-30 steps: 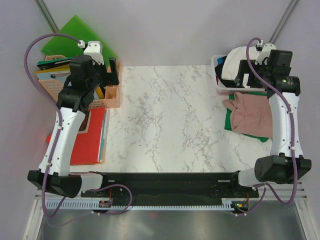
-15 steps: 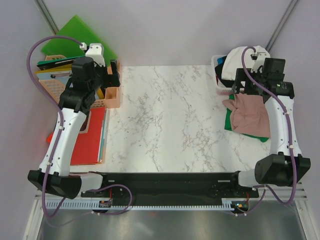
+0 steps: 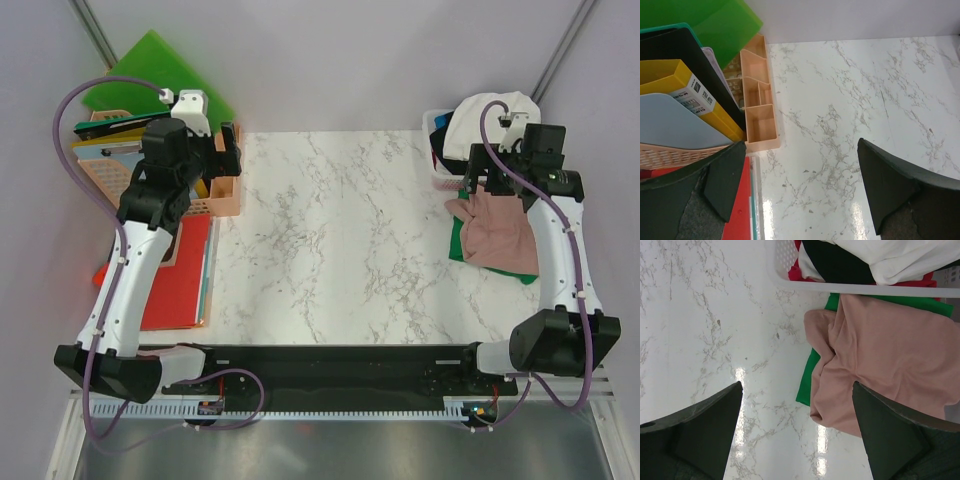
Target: Fold and stack the t-shirts
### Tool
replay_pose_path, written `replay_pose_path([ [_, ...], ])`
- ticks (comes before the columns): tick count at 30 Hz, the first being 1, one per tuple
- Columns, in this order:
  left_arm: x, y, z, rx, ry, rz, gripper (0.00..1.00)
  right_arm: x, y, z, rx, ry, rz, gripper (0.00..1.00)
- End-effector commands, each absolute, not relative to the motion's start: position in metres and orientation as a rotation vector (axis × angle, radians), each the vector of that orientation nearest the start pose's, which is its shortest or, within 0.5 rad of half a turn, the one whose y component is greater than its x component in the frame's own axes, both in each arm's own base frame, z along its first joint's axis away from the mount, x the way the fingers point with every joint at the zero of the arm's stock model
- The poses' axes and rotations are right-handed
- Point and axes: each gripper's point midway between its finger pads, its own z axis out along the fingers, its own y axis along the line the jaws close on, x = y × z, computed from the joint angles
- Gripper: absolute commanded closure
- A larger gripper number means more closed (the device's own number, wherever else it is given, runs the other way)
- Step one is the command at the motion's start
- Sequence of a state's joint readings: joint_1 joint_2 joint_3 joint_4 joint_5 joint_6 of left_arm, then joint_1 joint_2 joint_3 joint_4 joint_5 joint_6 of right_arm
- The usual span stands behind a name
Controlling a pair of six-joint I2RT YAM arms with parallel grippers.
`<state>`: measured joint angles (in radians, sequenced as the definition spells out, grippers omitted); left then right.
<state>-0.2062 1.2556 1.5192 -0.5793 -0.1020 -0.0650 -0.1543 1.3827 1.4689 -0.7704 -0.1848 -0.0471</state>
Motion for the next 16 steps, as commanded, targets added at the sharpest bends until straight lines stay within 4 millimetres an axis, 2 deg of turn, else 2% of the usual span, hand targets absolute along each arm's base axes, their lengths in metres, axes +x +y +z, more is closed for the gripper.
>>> replay_pose_path([
  [1,0.375,-0.066,0.381,0.037,1.828,-0.134,0.00,0.376,-0.026,0.275,0.025,2.195,0.101,0.02],
  [5,0.372,-0.072,0.384,0.077,1.800,-0.160,0.00,0.376,-0.027,0.271,0.028,2.201,0.096,0.02],
  [12,0.377,-0.072,0.378,0.192,1.780,-0.100,0.00,0.372,-0.028,0.268,0.033,2.205,0.084,0.02],
  [16,0.378,-0.058,0.380,0.143,1.696,-0.031,0.00,0.370,-0.024,0.264,0.024,2.192,0.105,0.02],
])
